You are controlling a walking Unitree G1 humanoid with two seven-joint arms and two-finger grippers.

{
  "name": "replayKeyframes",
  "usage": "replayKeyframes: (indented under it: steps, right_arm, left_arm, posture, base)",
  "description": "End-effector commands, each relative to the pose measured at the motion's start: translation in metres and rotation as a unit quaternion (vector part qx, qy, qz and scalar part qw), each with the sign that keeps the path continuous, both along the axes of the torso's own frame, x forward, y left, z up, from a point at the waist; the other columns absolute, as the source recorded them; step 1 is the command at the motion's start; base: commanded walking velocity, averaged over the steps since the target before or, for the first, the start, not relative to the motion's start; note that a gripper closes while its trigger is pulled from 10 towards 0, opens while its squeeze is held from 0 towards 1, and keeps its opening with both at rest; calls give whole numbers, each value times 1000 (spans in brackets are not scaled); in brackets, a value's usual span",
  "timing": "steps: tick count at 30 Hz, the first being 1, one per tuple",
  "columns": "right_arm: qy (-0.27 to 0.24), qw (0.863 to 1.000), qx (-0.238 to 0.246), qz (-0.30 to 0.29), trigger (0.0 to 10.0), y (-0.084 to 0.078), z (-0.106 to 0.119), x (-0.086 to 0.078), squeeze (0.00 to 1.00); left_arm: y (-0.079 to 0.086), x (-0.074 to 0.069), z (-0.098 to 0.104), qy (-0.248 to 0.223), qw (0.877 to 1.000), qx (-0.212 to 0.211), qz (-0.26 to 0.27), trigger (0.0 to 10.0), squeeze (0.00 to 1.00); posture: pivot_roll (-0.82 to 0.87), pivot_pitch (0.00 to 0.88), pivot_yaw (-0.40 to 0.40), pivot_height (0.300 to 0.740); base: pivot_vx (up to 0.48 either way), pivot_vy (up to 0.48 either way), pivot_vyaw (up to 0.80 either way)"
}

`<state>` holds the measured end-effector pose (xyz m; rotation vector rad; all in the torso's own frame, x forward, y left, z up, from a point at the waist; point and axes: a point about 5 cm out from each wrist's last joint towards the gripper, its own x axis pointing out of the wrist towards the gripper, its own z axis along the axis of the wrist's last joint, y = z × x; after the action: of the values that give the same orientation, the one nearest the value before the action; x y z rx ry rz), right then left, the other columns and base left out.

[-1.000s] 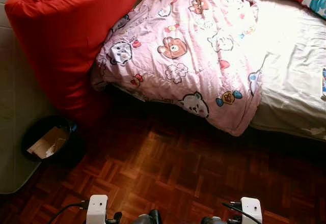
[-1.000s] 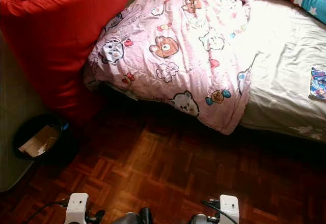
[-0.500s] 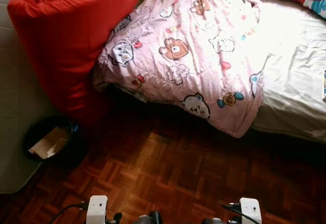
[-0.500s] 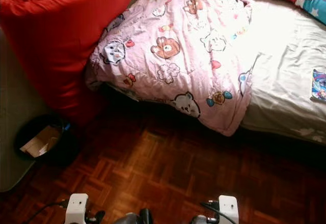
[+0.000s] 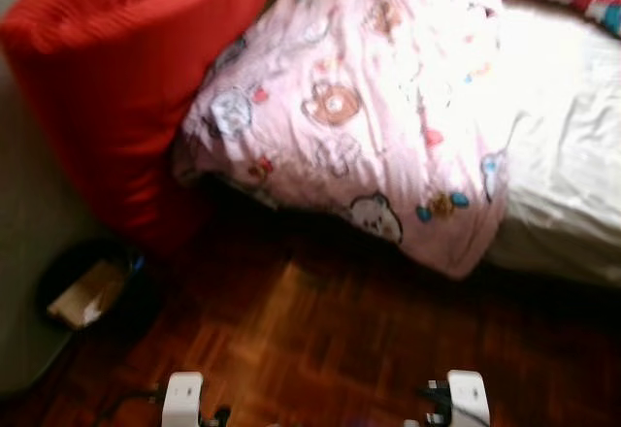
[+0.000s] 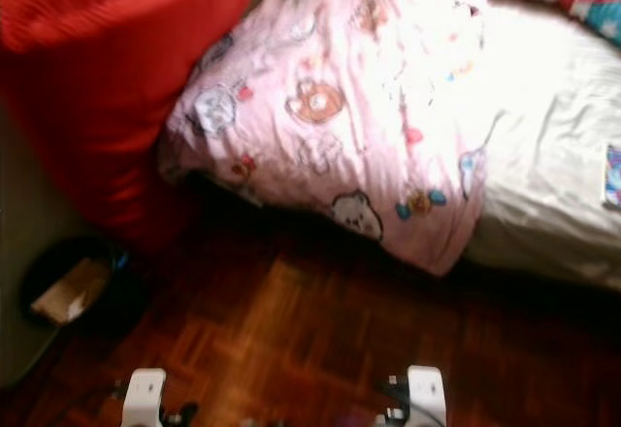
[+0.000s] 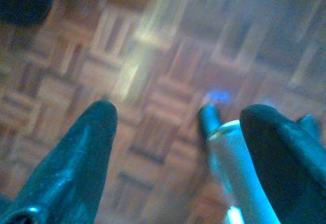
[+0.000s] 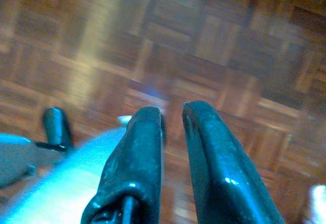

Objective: Clean up the room

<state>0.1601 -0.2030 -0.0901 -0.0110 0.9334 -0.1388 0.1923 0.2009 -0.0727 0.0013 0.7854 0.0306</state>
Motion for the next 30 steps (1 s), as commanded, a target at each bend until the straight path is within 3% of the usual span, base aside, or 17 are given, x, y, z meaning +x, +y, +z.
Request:
replayKeyframes:
  steps: [1,30]
  right_arm:
    - [6,1000,8,1,10000,6,-2,-2,0]
    - [-7,1000,23,1,10000,7,-1,0,0]
  left_arm:
    - [11,-19,-8,32,999,12,10,10000,0]
    - [13,-17,-8,44,998,-4,50,10000,0]
  posture:
    - [-57,182,104,740]
    - [-57,191,99,740]
  base:
    - [274,0,0]
    - [9,0,0]
